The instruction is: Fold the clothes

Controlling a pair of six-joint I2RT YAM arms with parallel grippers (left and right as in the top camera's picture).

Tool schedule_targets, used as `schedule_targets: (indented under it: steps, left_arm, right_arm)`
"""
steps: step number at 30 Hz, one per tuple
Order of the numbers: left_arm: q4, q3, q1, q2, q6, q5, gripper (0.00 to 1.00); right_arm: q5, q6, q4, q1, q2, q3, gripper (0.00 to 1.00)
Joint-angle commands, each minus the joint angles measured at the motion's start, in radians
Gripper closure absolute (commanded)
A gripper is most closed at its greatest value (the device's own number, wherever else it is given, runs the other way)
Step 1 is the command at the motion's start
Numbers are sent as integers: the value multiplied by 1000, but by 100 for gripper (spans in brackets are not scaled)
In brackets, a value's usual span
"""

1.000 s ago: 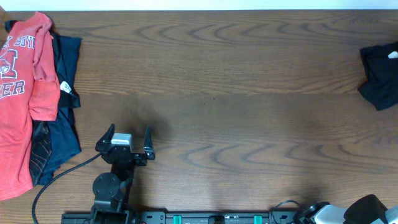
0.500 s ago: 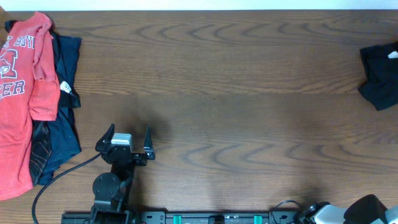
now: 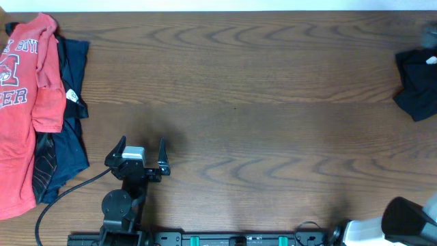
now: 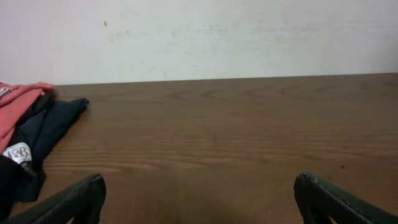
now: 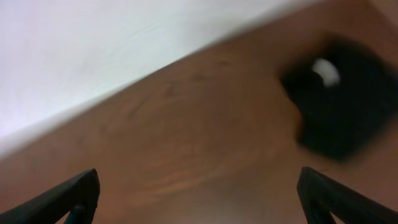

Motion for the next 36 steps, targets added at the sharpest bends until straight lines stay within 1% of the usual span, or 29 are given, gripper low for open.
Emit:
schedule_targets:
  steps: [1, 2, 3, 7, 8, 12, 15, 18, 22, 25, 27, 29, 31, 36]
  left_arm:
    - [-37, -18, 0, -6, -9, -16, 2]
    - [-37, -18, 0, -6, -9, -16, 2]
    - [-37, -18, 0, -6, -9, -16, 2]
    - [-37, -18, 0, -6, -9, -16, 2]
    - [-37, -18, 0, -6, -9, -16, 2]
    - [-37, -18, 0, -6, -9, -16, 2]
    - [-37, -18, 1, -6, -9, -16, 2]
    - [-37, -18, 0, -6, -9, -16, 2]
    - [-37, -18, 0, -6, -9, -16, 2]
    - [-37, -18, 0, -6, -9, -16, 2]
    - [-37, -18, 0, -6, -9, -16, 2]
    - [-37, -18, 0, -6, -9, -16, 2]
    - [-37, -18, 0, -6, -9, -16, 2]
    - [-37, -18, 0, -6, -9, -16, 2]
  right_arm:
    - [64, -477, 56, 212, 5, 0, 1]
    - [85, -528, 82, 265, 6, 0, 1]
    - [108, -540, 121, 320, 6, 0, 1]
    - [184, -470, 223, 450, -3, 0, 1]
    - [192, -438, 234, 468, -11, 0, 1]
    - [192, -403, 223, 494, -45, -8, 1]
    - [193, -391, 237, 492, -113, -79, 1]
    - [194, -391, 350, 484, -231, -256, 1]
    - [196, -390, 600, 483, -454, -611, 1]
    - [197, -338, 777, 476, -630, -874, 1]
    - [197, -291, 853, 459, -735, -1021, 1]
    - [196, -258, 898, 440, -838, -1151, 1]
    - [196, -256, 917, 427, -943, -1270, 1]
    - [196, -232, 925, 419, -1138, -1468, 1]
